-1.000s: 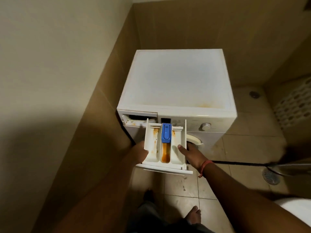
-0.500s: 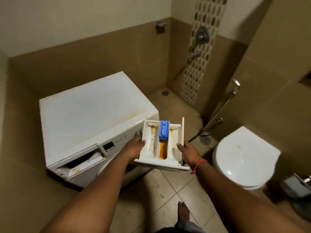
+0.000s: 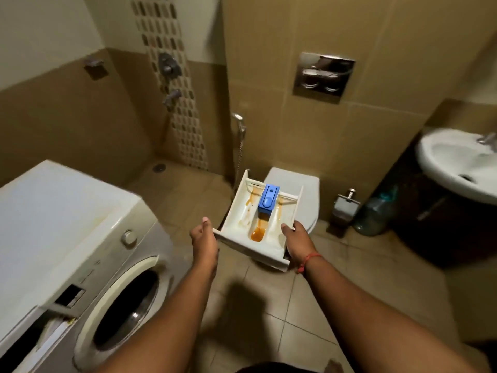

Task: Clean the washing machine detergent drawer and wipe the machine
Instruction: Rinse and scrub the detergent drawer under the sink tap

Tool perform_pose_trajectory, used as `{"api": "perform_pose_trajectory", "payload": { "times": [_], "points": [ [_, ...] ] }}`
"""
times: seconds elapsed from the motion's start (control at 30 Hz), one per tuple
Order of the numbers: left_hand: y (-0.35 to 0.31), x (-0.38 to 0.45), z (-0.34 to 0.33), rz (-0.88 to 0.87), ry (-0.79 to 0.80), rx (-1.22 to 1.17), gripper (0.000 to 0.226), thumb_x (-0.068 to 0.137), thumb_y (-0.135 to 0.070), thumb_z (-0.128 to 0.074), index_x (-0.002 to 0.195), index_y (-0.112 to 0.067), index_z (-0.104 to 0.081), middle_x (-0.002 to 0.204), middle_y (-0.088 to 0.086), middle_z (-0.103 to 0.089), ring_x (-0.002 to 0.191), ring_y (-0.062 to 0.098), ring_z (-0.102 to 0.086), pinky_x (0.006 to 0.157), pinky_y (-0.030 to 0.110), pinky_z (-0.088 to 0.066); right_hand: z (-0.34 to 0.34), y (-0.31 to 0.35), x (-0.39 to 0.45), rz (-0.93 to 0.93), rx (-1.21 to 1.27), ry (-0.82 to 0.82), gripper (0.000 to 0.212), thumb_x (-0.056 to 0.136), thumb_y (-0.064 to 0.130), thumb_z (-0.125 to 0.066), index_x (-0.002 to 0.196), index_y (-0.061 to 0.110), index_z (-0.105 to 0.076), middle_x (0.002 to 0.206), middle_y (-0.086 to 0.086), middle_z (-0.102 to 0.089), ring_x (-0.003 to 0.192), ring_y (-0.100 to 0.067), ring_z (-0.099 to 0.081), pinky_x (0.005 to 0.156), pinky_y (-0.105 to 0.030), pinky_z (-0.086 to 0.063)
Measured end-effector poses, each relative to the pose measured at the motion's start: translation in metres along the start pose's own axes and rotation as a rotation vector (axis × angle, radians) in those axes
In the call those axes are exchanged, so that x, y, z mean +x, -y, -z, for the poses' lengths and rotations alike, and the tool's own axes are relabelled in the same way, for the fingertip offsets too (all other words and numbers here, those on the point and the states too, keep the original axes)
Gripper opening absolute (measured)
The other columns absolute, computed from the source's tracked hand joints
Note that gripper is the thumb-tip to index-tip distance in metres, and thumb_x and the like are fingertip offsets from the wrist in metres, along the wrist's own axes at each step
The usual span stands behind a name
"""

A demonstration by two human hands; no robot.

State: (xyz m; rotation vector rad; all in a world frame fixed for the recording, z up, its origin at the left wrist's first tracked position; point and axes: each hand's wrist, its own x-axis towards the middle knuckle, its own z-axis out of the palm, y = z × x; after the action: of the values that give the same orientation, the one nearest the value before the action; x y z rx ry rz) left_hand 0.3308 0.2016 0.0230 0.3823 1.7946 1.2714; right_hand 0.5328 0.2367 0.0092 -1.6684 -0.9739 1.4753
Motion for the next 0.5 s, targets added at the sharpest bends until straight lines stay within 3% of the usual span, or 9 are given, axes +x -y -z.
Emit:
{"api": "perform_pose_trajectory", "payload": {
  "times": [0.07, 0.23, 0.37, 0.43, 0.5],
  "points": [
    [0.006, -0.02, -0.043, 0.028, 0.14, 0.057, 0.041, 0.097, -0.055, -0.039, 0.122, -0.023, -0.039, 0.124, 0.006, -0.055, 0.104, 0.021, -0.055, 0.093, 0.044, -0.049, 0.041, 0.0, 0.005, 0.005, 0.037, -0.066, 0.025, 0.101, 0.026, -0.049, 0.125, 0.019, -0.053, 0.117, -0.003, -0.064, 0.104, -0.026, -0.063, 0.091, -0.044, -0.055],
    [0.014, -0.086, -0.156, 0.063, 0.329, 0.033, 0.05, 0.096, -0.053, -0.048, 0.133, -0.023, -0.034, 0.118, 0.0, -0.056, 0.101, 0.018, -0.059, 0.088, 0.041, -0.052, 0.151, -0.003, 0.026, -0.027, 0.151, -0.155, 0.017, 0.1, 0.031, -0.051, 0.116, 0.025, -0.051, 0.122, -0.005, -0.065, 0.107, -0.028, -0.065, 0.096, -0.054, -0.052],
    [0.029, -0.128, -0.254, 0.07, 0.455, 0.06, 0.075, 0.078, -0.07, -0.058, 0.137, -0.029, -0.036, 0.128, 0.002, -0.061, 0.11, 0.023, -0.06, 0.096, 0.053, -0.05, 0.247, -0.009, 0.048, -0.031, 0.254, -0.212, 0.013, 0.097, 0.032, -0.054, 0.11, 0.028, -0.051, 0.117, -0.003, -0.067, 0.104, -0.026, -0.067, 0.094, -0.055, -0.053],
    [0.031, -0.158, -0.306, 0.055, 0.514, 0.082, 0.069, 0.085, -0.059, -0.06, 0.141, -0.029, -0.033, 0.126, 0.002, -0.059, 0.109, 0.025, -0.06, 0.088, 0.047, -0.055, 0.296, -0.01, 0.06, -0.034, 0.307, -0.24, 0.017, 0.096, 0.031, -0.055, 0.112, 0.027, -0.049, 0.12, -0.005, -0.066, 0.105, -0.028, -0.067, 0.094, -0.055, -0.053],
    [0.033, -0.185, -0.347, 0.054, 0.57, 0.076, 0.064, 0.09, -0.045, -0.062, 0.143, -0.029, -0.029, 0.124, 0.003, -0.058, 0.108, 0.025, -0.06, 0.07, 0.038, -0.058, 0.336, -0.009, 0.064, -0.03, 0.346, -0.271, 0.016, 0.096, 0.03, -0.056, 0.108, 0.027, -0.046, 0.121, -0.008, -0.065, 0.106, -0.03, -0.066, 0.093, -0.057, -0.053]
  ]
}}
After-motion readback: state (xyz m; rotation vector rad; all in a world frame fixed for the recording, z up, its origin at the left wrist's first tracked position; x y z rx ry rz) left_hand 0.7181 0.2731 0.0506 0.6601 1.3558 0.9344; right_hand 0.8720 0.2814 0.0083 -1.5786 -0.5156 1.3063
